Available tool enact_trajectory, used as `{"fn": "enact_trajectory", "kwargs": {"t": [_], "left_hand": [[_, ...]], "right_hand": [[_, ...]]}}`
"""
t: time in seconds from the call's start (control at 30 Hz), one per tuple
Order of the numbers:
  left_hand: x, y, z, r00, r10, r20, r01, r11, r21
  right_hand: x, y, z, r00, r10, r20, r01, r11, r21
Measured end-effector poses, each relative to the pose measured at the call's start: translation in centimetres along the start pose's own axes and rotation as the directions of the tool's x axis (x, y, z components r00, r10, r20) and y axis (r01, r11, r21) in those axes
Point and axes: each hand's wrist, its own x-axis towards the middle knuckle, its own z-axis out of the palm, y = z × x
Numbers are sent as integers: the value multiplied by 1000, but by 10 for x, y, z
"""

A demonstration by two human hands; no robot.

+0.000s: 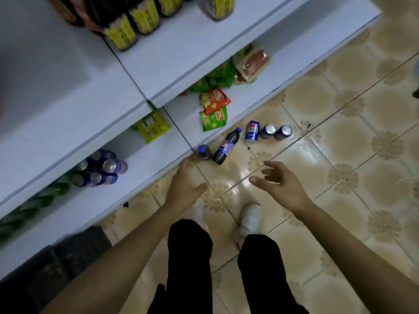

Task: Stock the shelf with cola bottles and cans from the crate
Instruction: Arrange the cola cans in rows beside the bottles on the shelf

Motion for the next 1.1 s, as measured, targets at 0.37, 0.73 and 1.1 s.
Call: {"fn": "enact_trajectory", "kwargs": {"t": [0.37, 0.73, 1.1], "left_hand": [[238, -154, 134, 986, -96, -134, 71, 981, -178], [328, -175, 162, 959, 75, -273, -102, 991, -86], [191, -107, 50, 999, 42, 30, -39, 992, -119]], "right_hand": [[264, 172, 149, 996, 46, 71, -35, 987, -154], [299, 201, 238, 999, 46, 12, -46, 998, 36], [183, 116, 185, 994, -102, 45, 104, 993, -57]]}}
